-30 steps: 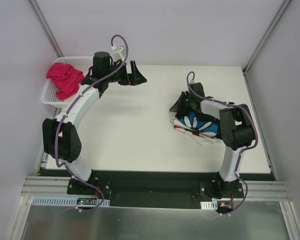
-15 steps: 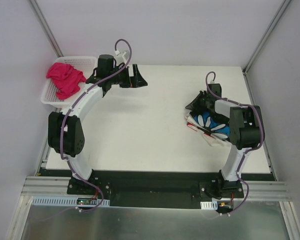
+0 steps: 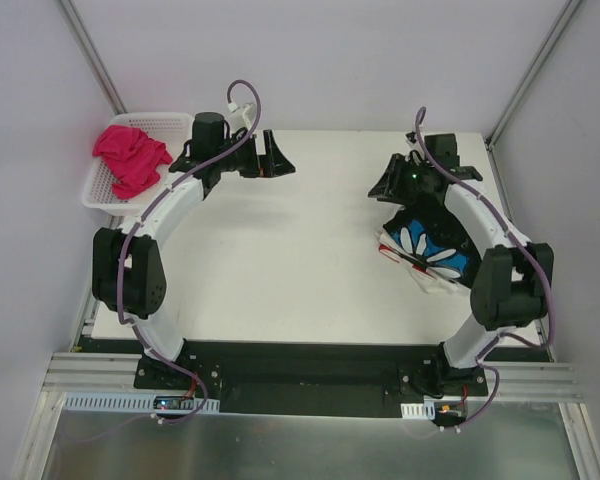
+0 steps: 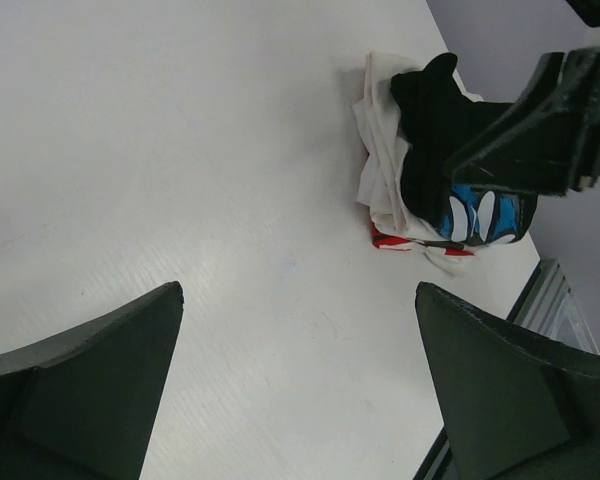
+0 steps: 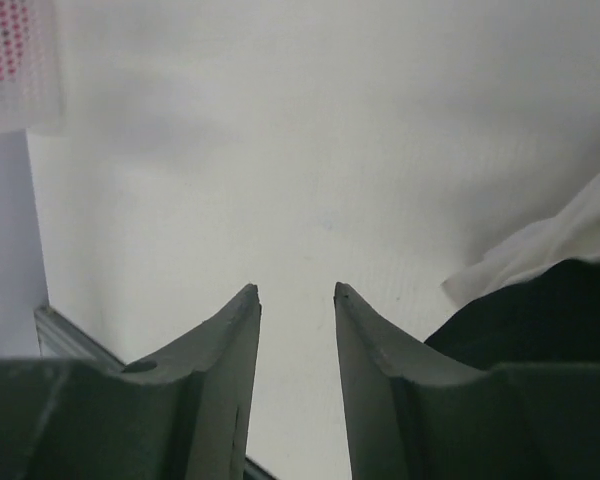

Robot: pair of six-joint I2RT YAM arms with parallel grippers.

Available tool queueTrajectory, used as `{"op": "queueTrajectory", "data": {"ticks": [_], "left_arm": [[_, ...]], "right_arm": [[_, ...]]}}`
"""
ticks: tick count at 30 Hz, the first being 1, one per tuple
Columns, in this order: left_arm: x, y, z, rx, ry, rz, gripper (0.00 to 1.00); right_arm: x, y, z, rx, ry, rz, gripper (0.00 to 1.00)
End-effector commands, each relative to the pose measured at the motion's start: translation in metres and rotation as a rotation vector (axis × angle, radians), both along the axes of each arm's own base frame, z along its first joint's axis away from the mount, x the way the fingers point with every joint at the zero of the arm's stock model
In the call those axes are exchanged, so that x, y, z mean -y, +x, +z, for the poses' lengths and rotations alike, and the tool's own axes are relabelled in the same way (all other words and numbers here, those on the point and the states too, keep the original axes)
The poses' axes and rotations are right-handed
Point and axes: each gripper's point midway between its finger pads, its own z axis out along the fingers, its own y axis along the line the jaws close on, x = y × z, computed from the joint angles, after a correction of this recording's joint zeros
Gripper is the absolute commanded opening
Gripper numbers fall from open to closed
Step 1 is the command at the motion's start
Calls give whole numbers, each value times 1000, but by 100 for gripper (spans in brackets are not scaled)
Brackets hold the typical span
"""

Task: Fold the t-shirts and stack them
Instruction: Put the neatly folded tshirt into the corner of the board with both arms

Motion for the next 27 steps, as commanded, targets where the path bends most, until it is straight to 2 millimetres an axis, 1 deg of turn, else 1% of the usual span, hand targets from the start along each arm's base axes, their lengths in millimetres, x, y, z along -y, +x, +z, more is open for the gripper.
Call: {"op": "queueTrajectory", "data": {"ticks": [1, 2, 3, 4, 5, 6, 7, 8, 9, 10, 11, 12, 13, 14, 16, 17, 18, 20, 21, 22, 24, 25, 26, 27], "left_arm": [[4, -12, 48, 125, -87, -38, 99], [5, -13, 50, 129, -92, -42, 99], [4, -16, 51, 132, -95, -43, 99], [4, -17, 50, 134, -94, -42, 99], [4, -18, 52, 144, -99, -44, 99], [4, -19, 51, 141, -100, -45, 99], [4, -18, 51, 143, -100, -44, 99], [5, -18, 51, 141, -105, -49, 99], [6, -18, 51, 140, -107, -53, 99], [6, -18, 49, 135, -108, -55, 99], [7, -18, 48, 131, -110, -55, 99], [7, -17, 47, 130, -111, -56, 99], [7, -16, 45, 127, -110, -55, 99], [7, -16, 45, 128, -110, -54, 99], [7, -16, 43, 125, -109, -53, 99], [7, -16, 43, 127, -108, -54, 99], [7, -15, 42, 124, -107, -52, 99], [6, -14, 40, 125, -100, -47, 99], [6, -15, 40, 126, -100, -47, 99], [4, -14, 38, 124, -92, -38, 99], [4, -12, 37, 124, -85, -34, 99], [3, -13, 35, 119, -80, -34, 99], [3, -12, 37, 125, -78, -32, 99], [3, -10, 34, 120, -74, -31, 99]], "right_arm": [[-17, -81, 17, -80, 17, 178, 35], [-17, -95, 7, -108, 28, 170, 33], [-17, -108, 13, -81, 50, 165, 26], [-19, -108, 10, -46, 72, 155, 24], [-17, -132, -17, -126, 90, 129, 22], [-15, -139, -25, -133, 83, 115, 15], [-12, -145, -30, -124, 81, 93, 13], [-10, -161, -51, -182, 78, 70, 10], [-8, -166, -61, -193, 71, 54, 6], [-7, -166, -66, -188, 70, 46, 6], [-4, -174, -80, -217, 58, 34, 6], [0, -174, -87, -224, 35, 19, 5], [2, -172, -91, -222, 25, 15, 5], [4, -171, -100, -245, 3, 6, 4], [6, -159, -102, -233, -13, -9, 3], [6, -156, -110, -259, -18, -14, 2], [5, -146, -106, -248, -18, -19, 2], [5, -139, -109, -262, -25, -23, 1], [5, -135, -114, -283, -28, -28, 1], [4, -130, -112, -280, -25, -31, 1], [8, -126, -116, -298, -29, -47, 1], [13, -120, -116, -299, -31, -70, 2], [16, -118, -117, -301, -34, -82, 4], [21, -116, -120, -308, -36, -95, 4]]}}
